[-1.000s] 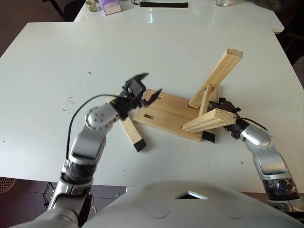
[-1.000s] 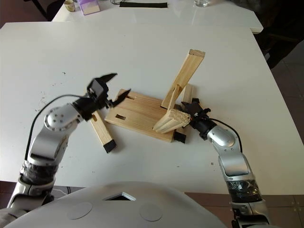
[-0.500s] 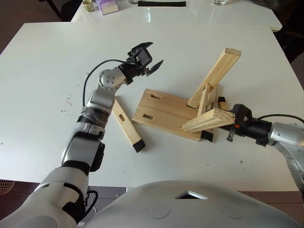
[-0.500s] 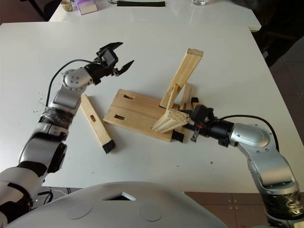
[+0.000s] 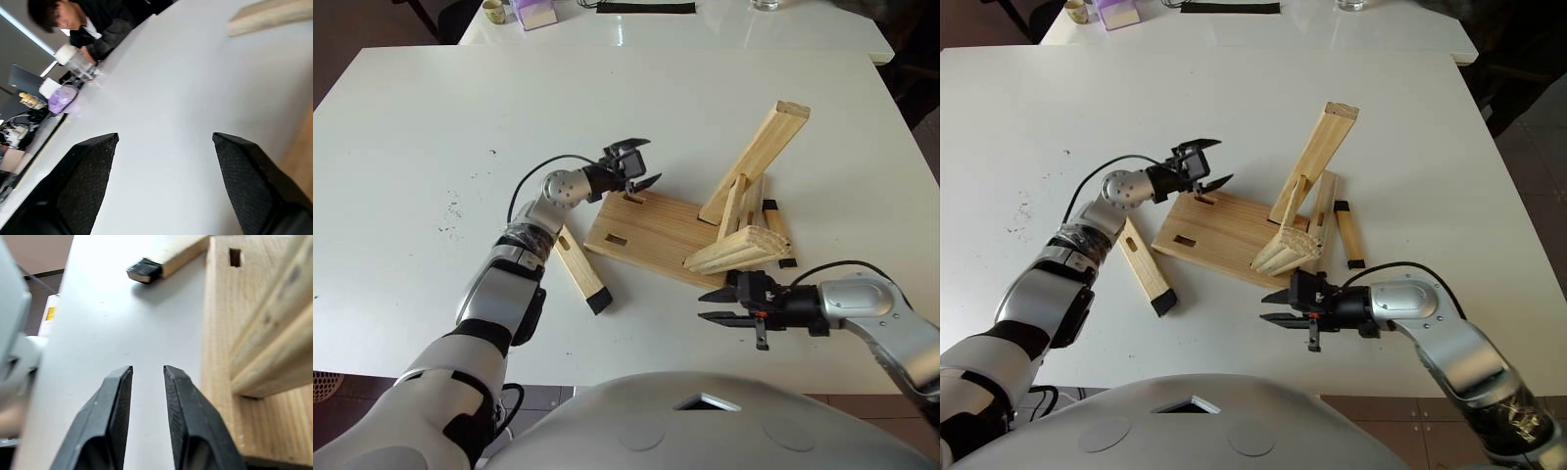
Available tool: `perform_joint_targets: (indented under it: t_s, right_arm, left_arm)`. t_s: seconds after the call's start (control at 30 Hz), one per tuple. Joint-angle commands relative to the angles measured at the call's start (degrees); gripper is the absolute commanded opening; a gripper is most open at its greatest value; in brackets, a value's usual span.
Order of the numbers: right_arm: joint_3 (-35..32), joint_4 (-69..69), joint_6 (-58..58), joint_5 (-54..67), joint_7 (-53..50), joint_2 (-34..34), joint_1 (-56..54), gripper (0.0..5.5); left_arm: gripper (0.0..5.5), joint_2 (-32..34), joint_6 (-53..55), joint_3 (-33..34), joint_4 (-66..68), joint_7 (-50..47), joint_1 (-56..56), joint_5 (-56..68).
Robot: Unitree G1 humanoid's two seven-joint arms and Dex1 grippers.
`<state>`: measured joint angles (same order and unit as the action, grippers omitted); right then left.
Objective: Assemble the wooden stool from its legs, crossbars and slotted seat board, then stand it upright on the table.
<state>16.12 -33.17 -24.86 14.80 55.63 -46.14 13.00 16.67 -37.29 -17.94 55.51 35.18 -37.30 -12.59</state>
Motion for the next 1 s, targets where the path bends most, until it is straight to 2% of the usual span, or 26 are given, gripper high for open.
perform_joint_targets:
  t_s: [0.03,0.17,0.4,0.8,1.0]
  right_arm:
    - [3.49,5.14,2.58,-5.62,-2.88,2.09,-2.68,1.15]
    - [4.47,5.99,4.15,-8.43,-3.66,1.91,-3.07,1.15]
    - [3.14,5.89,4.39,-9.33,-6.29,4.51,-5.27,1.15]
    - [3.86,14.3,4.27,-13.96,-11.17,9.16,-10.0,1.15]
    - [0.04,12.48,4.13,-12.05,-13.16,9.97,-7.74,1.15]
  left_arm:
    - [3.58,4.6,-0.93,-0.52,-3.37,2.76,5.09,-0.79]
    - [3.58,8.1,0.91,0.68,-10.5,4.52,10.43,1.35]
    - [3.58,12.55,8.13,0.59,-31.57,8.28,23.02,5.25]
    - [3.58,17.59,19.01,1.93,-48.22,10.98,28.42,8.76]
    - [3.58,17.39,35.55,3.15,-62.88,13.65,32.46,15.94]
